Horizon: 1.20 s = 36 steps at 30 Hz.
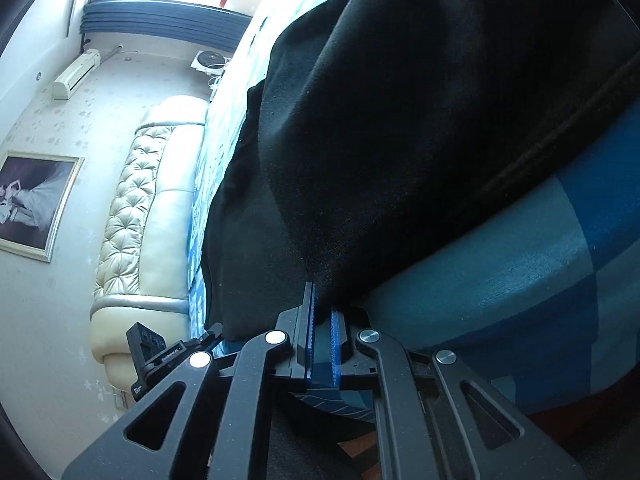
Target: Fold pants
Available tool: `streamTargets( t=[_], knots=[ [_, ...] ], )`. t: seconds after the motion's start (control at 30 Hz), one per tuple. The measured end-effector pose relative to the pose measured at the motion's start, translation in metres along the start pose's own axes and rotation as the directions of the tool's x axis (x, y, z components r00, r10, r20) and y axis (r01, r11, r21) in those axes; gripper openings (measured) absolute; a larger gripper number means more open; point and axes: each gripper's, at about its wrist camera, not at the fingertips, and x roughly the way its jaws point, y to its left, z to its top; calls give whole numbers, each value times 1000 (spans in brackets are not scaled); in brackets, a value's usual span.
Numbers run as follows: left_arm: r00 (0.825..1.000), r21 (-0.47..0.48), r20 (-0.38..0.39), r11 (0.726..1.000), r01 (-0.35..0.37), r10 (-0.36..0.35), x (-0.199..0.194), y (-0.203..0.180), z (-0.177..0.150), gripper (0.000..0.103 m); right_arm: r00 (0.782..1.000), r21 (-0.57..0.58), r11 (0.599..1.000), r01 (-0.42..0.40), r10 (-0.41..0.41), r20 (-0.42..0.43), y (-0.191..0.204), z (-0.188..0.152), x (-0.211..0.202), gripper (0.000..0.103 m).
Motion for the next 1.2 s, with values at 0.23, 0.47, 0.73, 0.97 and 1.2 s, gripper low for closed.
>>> streamTargets(
  t=[0.23,0.47,0.73,0.97,1.2],
  knots=[
    [976,269,155,944,-192,154,-37,-45,-17,60,982,-212,959,189,-186,34,44,13,-61,28],
    [938,261,308,934,-245,161,-41,-71,14,88,775,-346,700,625,-504,381,78,142,-115,71],
    [933,102,226,945,-309,281,5,-55,41,88,369,-311,245,918,-814,449,24,304,-70,71],
    [930,39,167,940,-339,328,18,-37,45,91,286,-259,191,947,-868,405,-7,354,-61,42],
    [939,-33,128,948,-318,320,26,-25,42,91,451,-170,426,889,-745,491,1,328,-144,9]
  ],
)
